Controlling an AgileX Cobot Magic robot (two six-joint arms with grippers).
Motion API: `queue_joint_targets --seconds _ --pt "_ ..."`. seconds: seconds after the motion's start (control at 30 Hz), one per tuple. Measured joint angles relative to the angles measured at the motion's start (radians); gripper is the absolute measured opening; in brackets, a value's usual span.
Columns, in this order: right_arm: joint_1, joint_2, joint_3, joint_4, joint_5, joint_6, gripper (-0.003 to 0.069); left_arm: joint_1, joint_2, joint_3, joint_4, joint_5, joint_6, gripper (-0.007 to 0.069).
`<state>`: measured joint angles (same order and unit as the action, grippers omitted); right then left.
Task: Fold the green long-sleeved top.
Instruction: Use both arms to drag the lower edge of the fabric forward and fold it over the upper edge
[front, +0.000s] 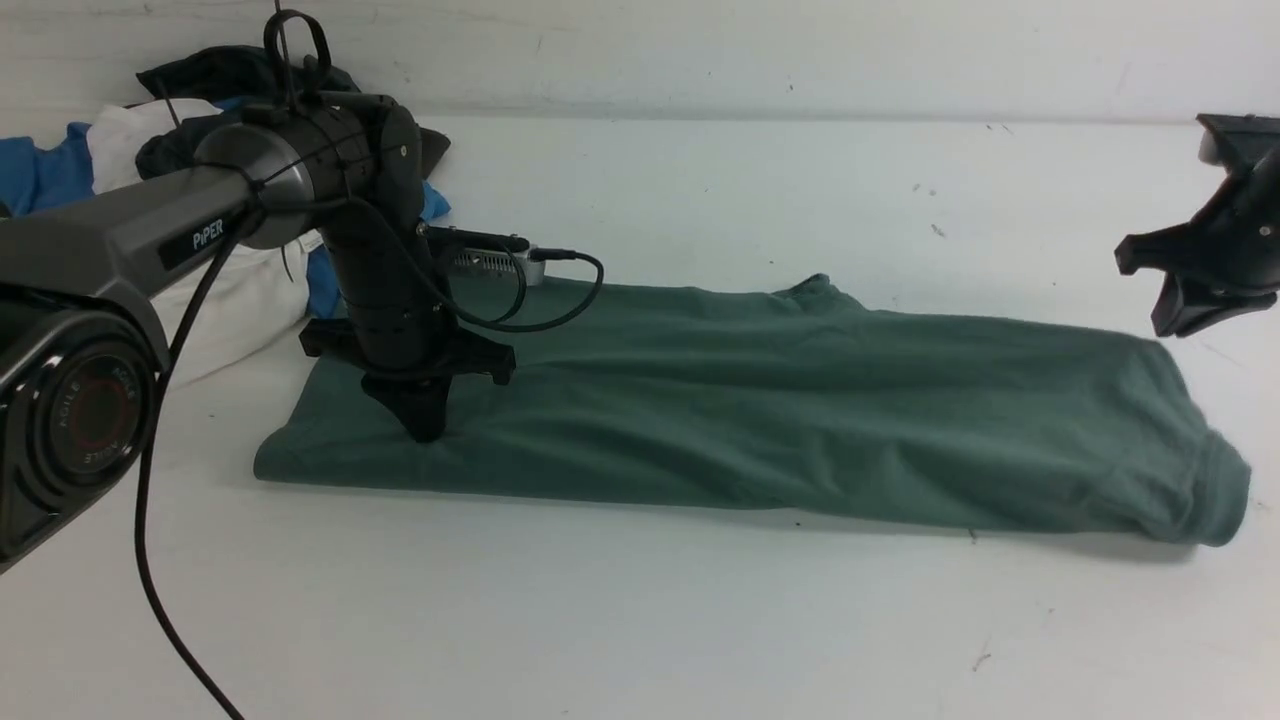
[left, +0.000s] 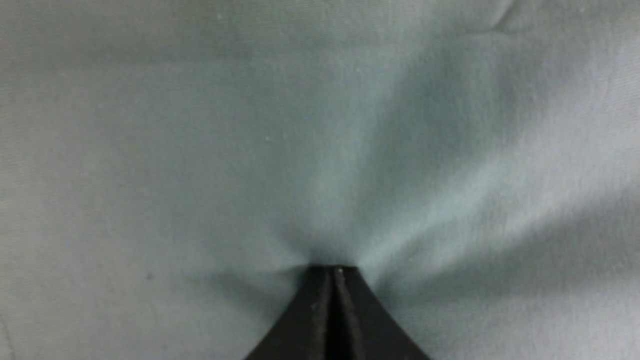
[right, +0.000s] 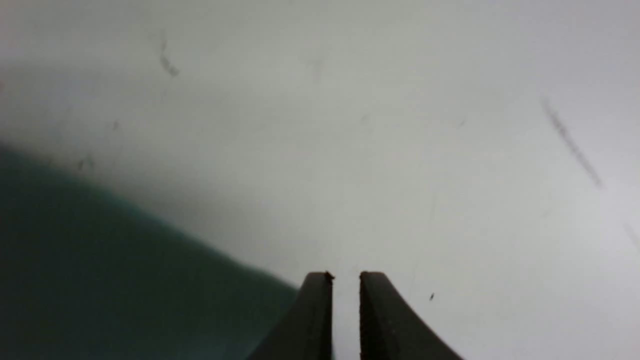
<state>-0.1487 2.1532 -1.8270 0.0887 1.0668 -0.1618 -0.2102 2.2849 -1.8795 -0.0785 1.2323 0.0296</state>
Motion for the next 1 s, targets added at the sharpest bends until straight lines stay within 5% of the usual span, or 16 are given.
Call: queue_joint_targets --seconds 0.17,0.3,0.7,1.0 --pt "0.0 -0.002 0.0 -0.003 -0.042 0.013 0.0256 0.0 -0.004 -0.001 -0.007 0.0 0.001 -0.0004" --pt "0.0 -0.06 0.004 0.029 0.13 0.071 0.0338 0.0 -0.033 0.008 -0.019 -0.004 0.001 -0.0004" --pt "-0.004 -0.322 0.446 -0.071 0.164 0.143 0.0371 -0.019 -0.069 0.01 -0.057 -0.004 0.002 -0.0004" --pt "-0.008 -0.224 0.495 -0.009 0.123 0.162 0.0508 -0.039 -0.006 0.004 -0.057 -0.004 0.038 -0.0004"
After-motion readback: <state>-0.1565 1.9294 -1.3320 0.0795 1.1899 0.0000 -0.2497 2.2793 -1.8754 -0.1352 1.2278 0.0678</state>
